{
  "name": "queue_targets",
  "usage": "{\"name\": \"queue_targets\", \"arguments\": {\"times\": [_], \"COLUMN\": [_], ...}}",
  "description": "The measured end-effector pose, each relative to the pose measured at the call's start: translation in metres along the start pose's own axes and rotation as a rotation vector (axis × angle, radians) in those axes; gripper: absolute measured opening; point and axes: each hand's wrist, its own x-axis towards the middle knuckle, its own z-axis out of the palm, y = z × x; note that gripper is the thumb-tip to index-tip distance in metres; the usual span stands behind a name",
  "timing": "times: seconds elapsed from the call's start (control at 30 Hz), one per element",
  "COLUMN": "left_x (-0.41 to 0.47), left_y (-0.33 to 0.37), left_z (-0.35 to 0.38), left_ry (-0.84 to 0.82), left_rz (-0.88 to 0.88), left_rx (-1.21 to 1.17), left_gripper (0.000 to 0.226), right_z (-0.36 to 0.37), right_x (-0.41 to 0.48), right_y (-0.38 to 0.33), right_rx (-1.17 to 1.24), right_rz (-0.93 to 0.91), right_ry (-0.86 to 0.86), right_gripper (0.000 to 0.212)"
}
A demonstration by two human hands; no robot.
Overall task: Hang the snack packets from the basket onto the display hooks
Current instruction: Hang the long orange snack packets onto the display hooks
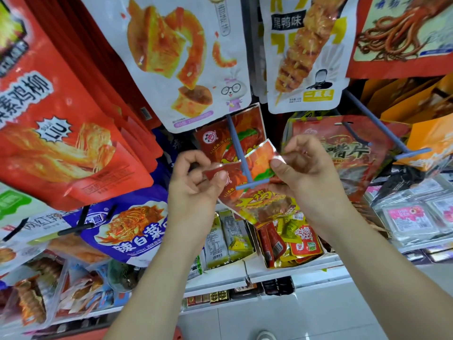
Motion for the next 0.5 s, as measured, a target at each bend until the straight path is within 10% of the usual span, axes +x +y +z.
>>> {"name": "queue_targets", "arguments": {"times": [0.5], "left_x": [0.054], "left_y": [-0.013], "left_z": [0.004], "left_ry": [0.004], "left_rz": [0.250], "left_rx": [0.597], "left_gripper": [0.044], "right_z": [0.014], "right_x": [0.048], "right_y": [0.009], "right_rx": [-0.495], "right_rz": [-0.056], "right_ry": [-0.014], "right_gripper": [0.048]}}
